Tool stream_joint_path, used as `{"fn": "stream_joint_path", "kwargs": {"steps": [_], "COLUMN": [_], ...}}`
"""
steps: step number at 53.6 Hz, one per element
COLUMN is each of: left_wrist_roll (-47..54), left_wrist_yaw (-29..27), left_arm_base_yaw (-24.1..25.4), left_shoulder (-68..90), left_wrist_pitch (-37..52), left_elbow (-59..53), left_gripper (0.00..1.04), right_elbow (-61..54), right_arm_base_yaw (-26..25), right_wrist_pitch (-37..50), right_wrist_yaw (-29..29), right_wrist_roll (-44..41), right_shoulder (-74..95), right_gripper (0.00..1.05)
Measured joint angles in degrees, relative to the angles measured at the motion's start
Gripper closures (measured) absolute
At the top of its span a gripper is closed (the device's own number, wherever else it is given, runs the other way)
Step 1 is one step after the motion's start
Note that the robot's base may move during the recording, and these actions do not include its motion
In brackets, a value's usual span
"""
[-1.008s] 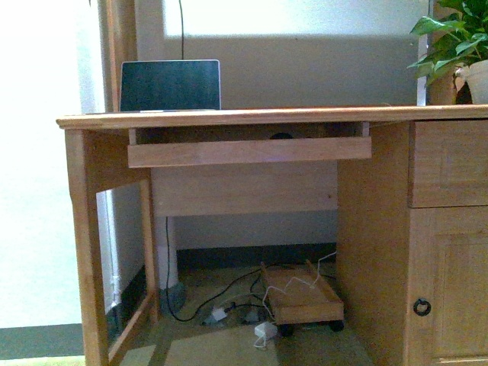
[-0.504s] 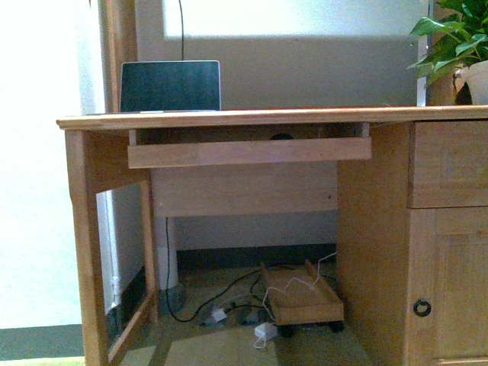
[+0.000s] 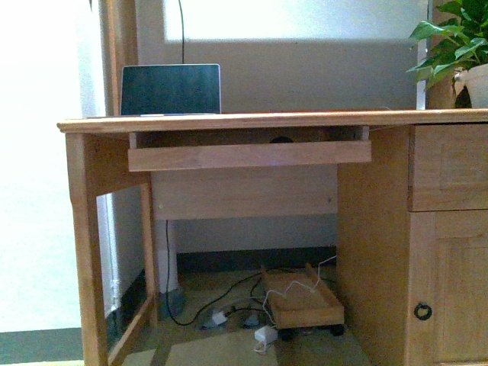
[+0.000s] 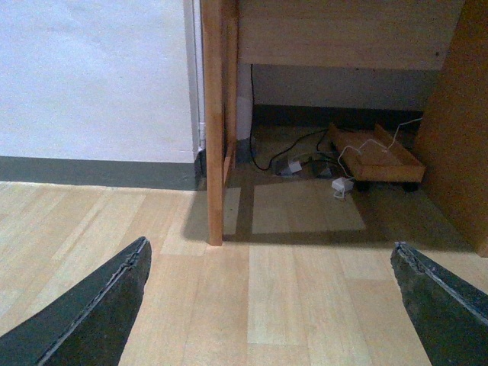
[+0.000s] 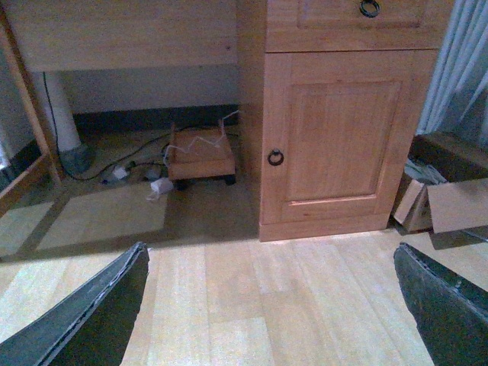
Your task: Place mouse
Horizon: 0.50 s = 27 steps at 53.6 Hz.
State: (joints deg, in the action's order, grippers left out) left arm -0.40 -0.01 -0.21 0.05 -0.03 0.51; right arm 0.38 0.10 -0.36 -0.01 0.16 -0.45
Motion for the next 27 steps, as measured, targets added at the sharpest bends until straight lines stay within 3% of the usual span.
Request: {"fn": "stream_joint_path", "kwargs": {"steps": [27], "left_wrist_roll": [0.00], "left_wrist_yaw": [0.02], "left_arm_base_yaw": [0.00], "left_shoulder": [0.00], "left_wrist_pitch": [0.00], "left_elbow": [0.00], "left_gripper": [0.08], "right_elbow": [0.00], "right_arm_base_yaw": [0.00], "right_wrist_pitch": [0.00], "right_wrist_yaw": [0.00], "right_wrist_roll": [0.00], "right_shoulder": [0.00], "right_gripper": [0.07]}}
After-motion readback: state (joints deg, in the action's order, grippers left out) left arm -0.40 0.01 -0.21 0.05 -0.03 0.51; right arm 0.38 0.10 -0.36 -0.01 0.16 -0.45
